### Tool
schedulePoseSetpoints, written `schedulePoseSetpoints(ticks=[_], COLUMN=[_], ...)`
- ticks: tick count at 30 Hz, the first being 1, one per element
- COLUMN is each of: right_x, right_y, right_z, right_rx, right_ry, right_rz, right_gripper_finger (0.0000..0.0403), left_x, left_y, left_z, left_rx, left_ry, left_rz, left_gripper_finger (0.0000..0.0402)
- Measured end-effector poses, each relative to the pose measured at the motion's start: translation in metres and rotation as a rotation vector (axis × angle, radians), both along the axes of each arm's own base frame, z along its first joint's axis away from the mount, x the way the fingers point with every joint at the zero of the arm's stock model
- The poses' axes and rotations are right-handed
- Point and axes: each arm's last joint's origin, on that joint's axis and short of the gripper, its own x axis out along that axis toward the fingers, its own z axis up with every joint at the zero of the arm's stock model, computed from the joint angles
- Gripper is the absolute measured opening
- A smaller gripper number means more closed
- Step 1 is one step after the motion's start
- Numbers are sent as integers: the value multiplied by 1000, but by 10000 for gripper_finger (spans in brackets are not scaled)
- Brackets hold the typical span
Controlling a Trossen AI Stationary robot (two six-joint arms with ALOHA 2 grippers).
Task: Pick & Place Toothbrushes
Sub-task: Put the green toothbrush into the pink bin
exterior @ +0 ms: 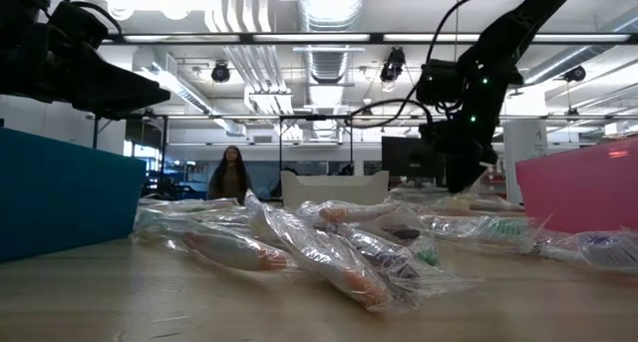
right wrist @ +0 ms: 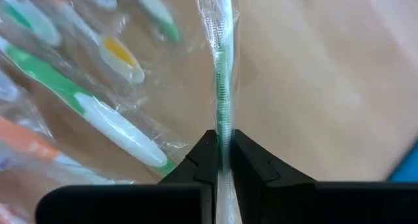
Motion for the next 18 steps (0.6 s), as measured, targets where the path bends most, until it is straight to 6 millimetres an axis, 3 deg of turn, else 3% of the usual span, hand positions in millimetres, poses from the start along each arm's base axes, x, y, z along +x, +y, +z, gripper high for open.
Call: schedulePoseSetpoints(ticks=[8,18], right_x=[-13,-35], right_y=[5,21], right_z=[34,87], right_rx=[-67,-180], right_ry=[-104,-355], right_rz=[-10,15], right_gripper_finger=[19,19], left_x=[0,0], left_y=[0,0], left_z=[0,0], left_rx=[0,0], left_ry=[0,0], left_rz=[0,0], left_gripper_finger=[202,202])
